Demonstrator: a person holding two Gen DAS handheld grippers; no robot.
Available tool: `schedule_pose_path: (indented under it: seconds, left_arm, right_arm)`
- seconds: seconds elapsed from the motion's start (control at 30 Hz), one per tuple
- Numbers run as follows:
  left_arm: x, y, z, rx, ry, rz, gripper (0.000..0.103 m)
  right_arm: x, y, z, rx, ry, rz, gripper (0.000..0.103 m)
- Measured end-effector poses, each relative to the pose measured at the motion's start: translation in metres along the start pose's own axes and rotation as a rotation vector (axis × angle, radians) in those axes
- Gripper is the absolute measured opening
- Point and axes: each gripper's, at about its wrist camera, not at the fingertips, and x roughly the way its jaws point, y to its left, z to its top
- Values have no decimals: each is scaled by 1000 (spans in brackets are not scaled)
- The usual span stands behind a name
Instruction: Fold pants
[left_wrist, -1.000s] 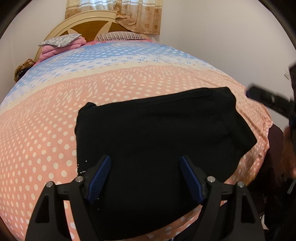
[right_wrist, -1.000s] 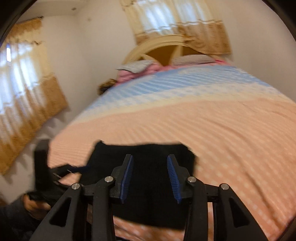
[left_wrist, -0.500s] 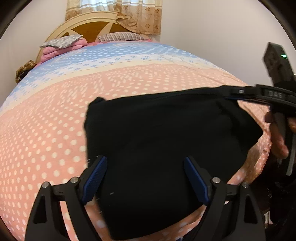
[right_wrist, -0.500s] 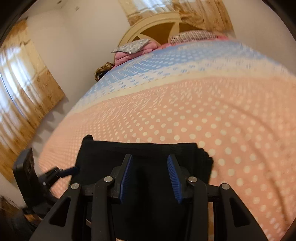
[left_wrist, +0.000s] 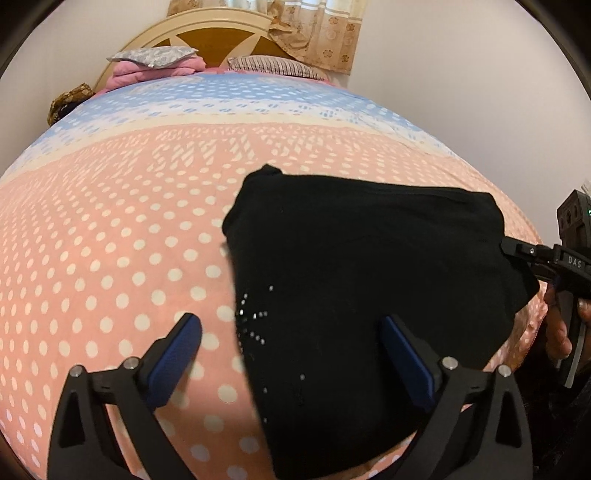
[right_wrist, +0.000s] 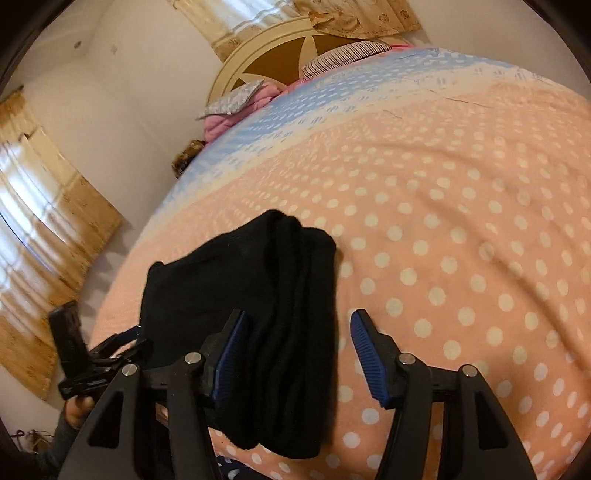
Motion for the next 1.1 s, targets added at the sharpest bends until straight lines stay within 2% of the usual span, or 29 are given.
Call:
schedule_pose_path:
  seconds: [0.23,0.37,0.53,0.73,0.77,0.8,0.87,1.0,1.03,1.07,1.1]
  left_arm:
    - [12,1,14,-20,8,-3,103]
    - [17,2,21,-20,16,-15,103]
    - [24,1,26,-12,20,-22,103]
    - [22,2,25,0,19,-49,102]
    - [21,2,24,3,18,-55,99]
    - [18,2,22,6,14,-72,91]
    - [16,3,19,5,15,-132,83]
    - [22,13,22,-42,15,-204,83]
    - [21,15,22,-52,13,-214,80]
    - [18,17,21,-57,4,-229,65]
    - [16,18,21,-54,2,-247,50]
  right_arm:
    - [9,10,-5,-36,-52,-24,59]
    - [13,13,-2,-61,-63,-8,59]
    - [14,6,-1,-21,-65,30,59]
    - [9,9,-4,-33,-71,38,47]
    - [8,7,-4,-20,-73,54,46]
    - [8,5,-4,-9,-74,68,45]
    - [10,0,-3,23,-69,93,45]
    - [16,-8,0,65,-57,127,45]
    - [15,-10,0,84,-60,138,40]
    - [13,-9,0,84,-61,140,32]
    - [10,-5,0,65,-65,141,30]
